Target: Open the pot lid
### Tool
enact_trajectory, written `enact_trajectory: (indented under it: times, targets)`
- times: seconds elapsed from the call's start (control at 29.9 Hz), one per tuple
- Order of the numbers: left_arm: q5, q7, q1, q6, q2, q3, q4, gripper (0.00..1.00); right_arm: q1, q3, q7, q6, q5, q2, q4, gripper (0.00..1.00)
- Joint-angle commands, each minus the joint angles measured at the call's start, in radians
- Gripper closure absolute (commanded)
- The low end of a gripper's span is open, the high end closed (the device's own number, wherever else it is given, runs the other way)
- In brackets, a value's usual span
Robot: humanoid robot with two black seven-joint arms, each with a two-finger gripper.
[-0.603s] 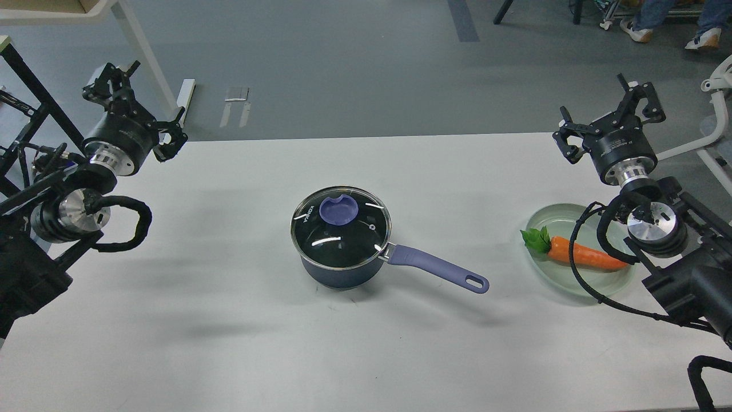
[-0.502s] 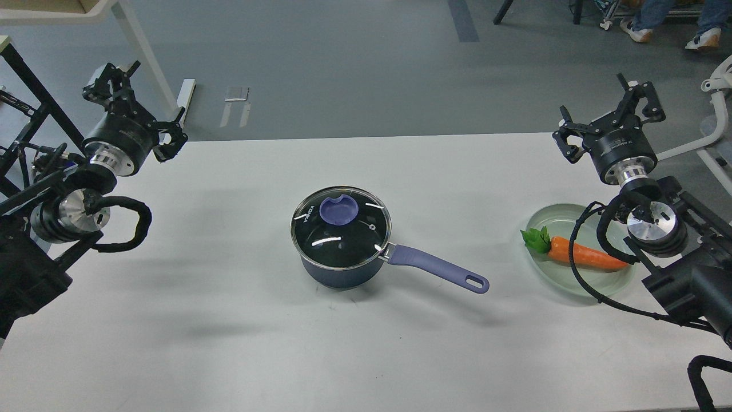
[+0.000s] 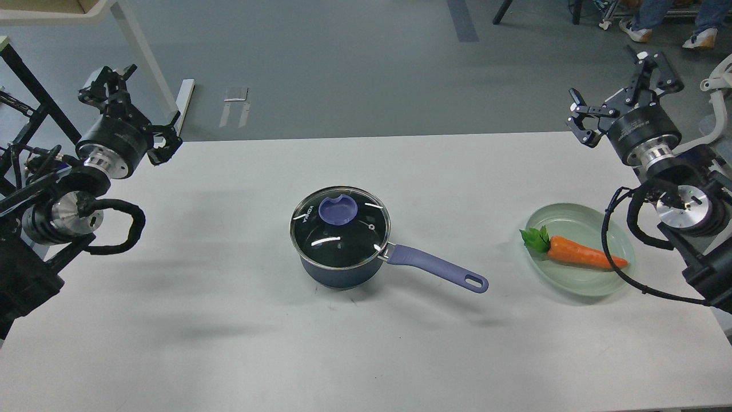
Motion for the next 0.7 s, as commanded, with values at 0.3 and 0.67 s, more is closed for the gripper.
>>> enact_trajectory:
  times: [0.3, 0.67]
  targets:
    - [0.073, -0.015, -0.005, -0.002, 0.010, -0.001, 0.000, 0.00, 0.285, -0.356, -0.020, -0.085, -0.741, -0.163, 0.285, 0.00]
    - [0.079, -0.001, -0.014, 0.000, 0.015, 0.002, 0.000, 0.00, 0.549, -0.832, -0.021, -0.086, -1.249, -0.122, 0.502, 0.00]
